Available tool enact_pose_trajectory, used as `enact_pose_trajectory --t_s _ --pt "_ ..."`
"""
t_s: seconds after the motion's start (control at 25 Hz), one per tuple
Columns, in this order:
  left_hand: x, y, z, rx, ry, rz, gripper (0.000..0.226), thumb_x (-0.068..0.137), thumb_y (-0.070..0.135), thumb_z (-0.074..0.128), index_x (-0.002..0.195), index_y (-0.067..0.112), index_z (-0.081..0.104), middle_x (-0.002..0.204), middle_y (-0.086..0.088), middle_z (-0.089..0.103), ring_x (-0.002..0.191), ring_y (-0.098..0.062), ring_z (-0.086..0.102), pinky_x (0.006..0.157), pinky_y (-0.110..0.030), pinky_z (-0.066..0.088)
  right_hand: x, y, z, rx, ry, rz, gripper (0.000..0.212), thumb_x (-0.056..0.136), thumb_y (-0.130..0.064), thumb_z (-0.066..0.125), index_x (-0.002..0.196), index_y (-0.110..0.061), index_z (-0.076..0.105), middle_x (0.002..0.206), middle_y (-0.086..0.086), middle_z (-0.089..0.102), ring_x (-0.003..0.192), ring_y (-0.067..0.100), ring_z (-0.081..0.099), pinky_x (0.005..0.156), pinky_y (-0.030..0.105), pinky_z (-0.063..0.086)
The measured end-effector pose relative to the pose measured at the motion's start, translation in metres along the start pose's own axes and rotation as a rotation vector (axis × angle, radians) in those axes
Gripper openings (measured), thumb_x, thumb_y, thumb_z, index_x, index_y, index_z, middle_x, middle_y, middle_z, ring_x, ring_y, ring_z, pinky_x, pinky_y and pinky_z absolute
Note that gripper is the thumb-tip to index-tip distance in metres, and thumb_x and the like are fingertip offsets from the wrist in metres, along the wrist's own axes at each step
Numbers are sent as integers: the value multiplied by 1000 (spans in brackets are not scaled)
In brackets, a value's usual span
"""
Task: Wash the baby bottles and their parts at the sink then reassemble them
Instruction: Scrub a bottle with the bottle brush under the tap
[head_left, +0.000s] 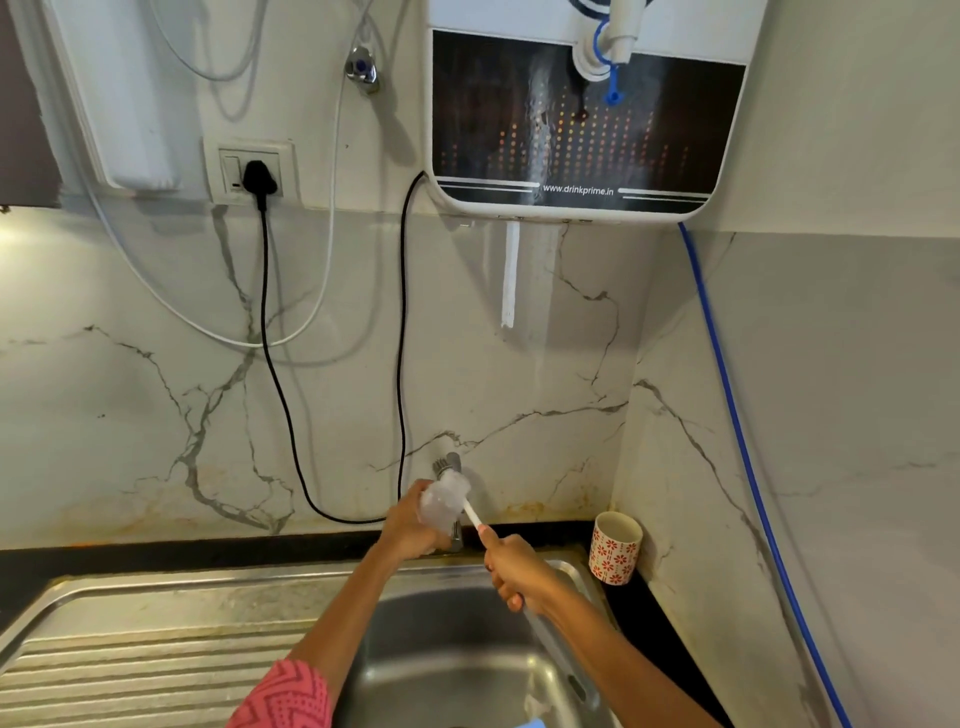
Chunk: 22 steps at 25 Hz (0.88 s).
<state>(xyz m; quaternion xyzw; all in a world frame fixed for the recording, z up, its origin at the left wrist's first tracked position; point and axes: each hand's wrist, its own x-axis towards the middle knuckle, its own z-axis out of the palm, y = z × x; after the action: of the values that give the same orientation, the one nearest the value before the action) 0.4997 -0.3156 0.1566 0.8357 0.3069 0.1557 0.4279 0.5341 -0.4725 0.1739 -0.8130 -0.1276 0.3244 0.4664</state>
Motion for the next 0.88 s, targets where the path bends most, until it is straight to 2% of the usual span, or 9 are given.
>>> enact_pose_trajectory --t_s 0.08,0.24,0.32,0.44,0.56,0.68,0.76,0.88 --pt "2 3 0 36 -31 17 77 66 4 79 130 16 38 120 -8 52 96 -14 47 72 -22 46 0 1 -4 -10 -3 -9 44 99 -51 32 72 -17 42 56 -2 38 39 7 29 34 18 24" --pt "5 0 -12 97 -17 -46 72 68 2 77 127 15 39 119 -10 53 91 -15 48 55 -15 39 -8 9 -7 -37 -3 -46 41 99 -48 33 74 -17 44 56 -3 37 41 7 29 34 17 24" --pt "5 2 -12 142 12 -56 71 68 2 77 127 15 40 120 -10 54 94 -18 50 63 -20 47 -10 12 -7 -30 2 -67 41 99 -47 33 74 -17 44 56 -3 37 40 6 29 34 17 24" --pt "8 8 -6 174 33 -63 72 67 0 76 127 14 39 122 -11 53 109 -26 53 86 -35 52 -11 14 -10 -34 38 -99 42 100 -47 33 74 -16 44 55 -3 37 37 6 29 34 17 23" --pt "7 10 -1 147 99 -93 69 69 0 75 127 12 40 121 -11 54 109 -28 55 87 -36 52 -15 20 -12 -93 82 -138 42 100 -47 32 73 -16 43 55 -2 38 36 6 31 33 17 24" --pt "10 -1 -9 66 216 -173 68 67 1 76 125 11 40 120 -13 56 106 -29 56 87 -40 53 -15 31 -14 -312 151 -232 47 100 -48 31 66 -19 45 56 -4 42 45 7 38 40 18 29" --pt "11 -8 -13 125 215 -144 70 67 2 78 125 12 40 122 -12 55 109 -29 56 87 -40 52 -14 33 -16 -438 193 -295 50 100 -49 30 61 -21 46 56 -5 44 49 8 41 44 19 30" --pt "8 -9 -10 219 175 -82 72 67 6 79 126 15 40 125 -9 54 114 -27 55 89 -38 51 -11 27 -16 -463 204 -352 51 100 -46 30 58 -21 43 55 -5 43 48 8 39 45 20 28"
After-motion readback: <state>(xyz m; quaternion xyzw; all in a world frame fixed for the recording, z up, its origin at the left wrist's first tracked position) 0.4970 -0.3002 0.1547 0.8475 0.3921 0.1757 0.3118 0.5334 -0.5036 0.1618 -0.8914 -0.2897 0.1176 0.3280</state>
